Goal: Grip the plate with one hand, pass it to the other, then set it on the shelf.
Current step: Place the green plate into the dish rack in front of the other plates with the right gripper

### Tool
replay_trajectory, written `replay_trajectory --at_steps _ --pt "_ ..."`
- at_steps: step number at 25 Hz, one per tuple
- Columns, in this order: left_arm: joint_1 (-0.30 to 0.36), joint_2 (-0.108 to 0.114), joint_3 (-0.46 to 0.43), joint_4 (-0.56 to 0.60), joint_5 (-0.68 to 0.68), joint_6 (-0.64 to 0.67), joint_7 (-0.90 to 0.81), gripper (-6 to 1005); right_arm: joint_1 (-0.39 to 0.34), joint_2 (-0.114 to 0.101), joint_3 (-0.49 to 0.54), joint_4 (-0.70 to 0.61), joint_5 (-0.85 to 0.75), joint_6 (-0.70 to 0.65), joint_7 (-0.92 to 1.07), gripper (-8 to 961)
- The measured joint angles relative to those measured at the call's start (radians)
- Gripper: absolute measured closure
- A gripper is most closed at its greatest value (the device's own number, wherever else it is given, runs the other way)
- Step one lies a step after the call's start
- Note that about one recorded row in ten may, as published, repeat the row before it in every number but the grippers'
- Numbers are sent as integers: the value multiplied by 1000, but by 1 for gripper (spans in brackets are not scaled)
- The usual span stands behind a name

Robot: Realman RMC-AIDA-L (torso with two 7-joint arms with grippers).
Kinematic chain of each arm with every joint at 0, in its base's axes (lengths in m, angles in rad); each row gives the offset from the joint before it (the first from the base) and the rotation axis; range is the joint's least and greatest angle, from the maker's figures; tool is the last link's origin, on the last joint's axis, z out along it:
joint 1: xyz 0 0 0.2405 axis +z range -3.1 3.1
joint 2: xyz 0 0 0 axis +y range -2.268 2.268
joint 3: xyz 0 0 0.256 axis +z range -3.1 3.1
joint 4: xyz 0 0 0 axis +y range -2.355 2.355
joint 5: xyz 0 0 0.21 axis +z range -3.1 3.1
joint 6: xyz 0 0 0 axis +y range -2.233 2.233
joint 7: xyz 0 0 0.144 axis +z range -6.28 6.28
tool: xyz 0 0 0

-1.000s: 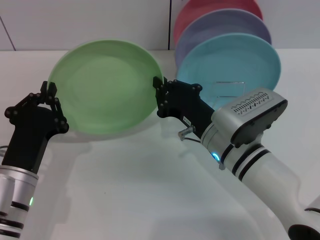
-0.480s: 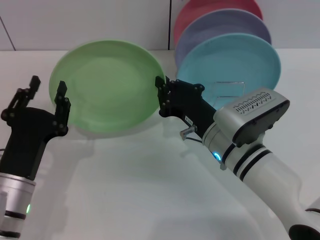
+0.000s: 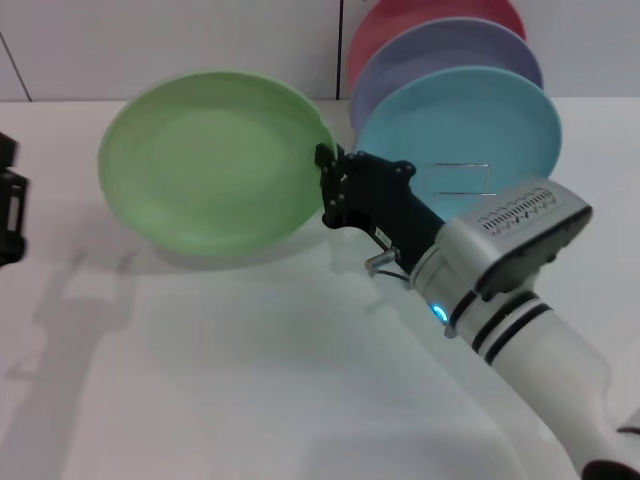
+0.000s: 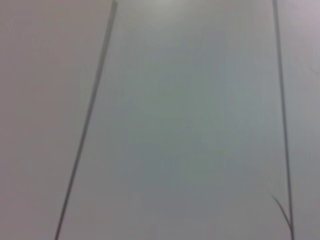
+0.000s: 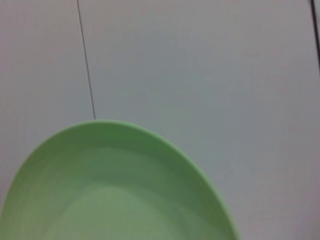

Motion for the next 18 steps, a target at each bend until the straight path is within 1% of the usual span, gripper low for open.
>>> replay_trajectory --at_steps 4,6,9,11,13,14,18 --pt "-4 3 -25 34 0 24 -65 444 -55 -10 0 64 -1 -86 -90 927" --pt "-5 5 -37 45 0 27 -78 445 -93 -18 6 110 -1 -128 -151 928" --pt "-2 11 -41 47 -1 34 -80 447 -160 -39 25 192 -4 -163 -240 928" --pt "3 14 -39 48 -1 38 -80 448 -209 -67 43 259 -34 -177 -272 928" --pt "9 16 -38 48 -1 39 -80 449 -269 -96 72 323 -98 -189 -278 928" --pt "12 16 -36 49 -1 39 -80 449 -295 -107 92 349 -132 -194 -278 928" --pt "22 23 -32 50 6 39 -80 451 -440 -159 202 482 -275 -175 -281 928"
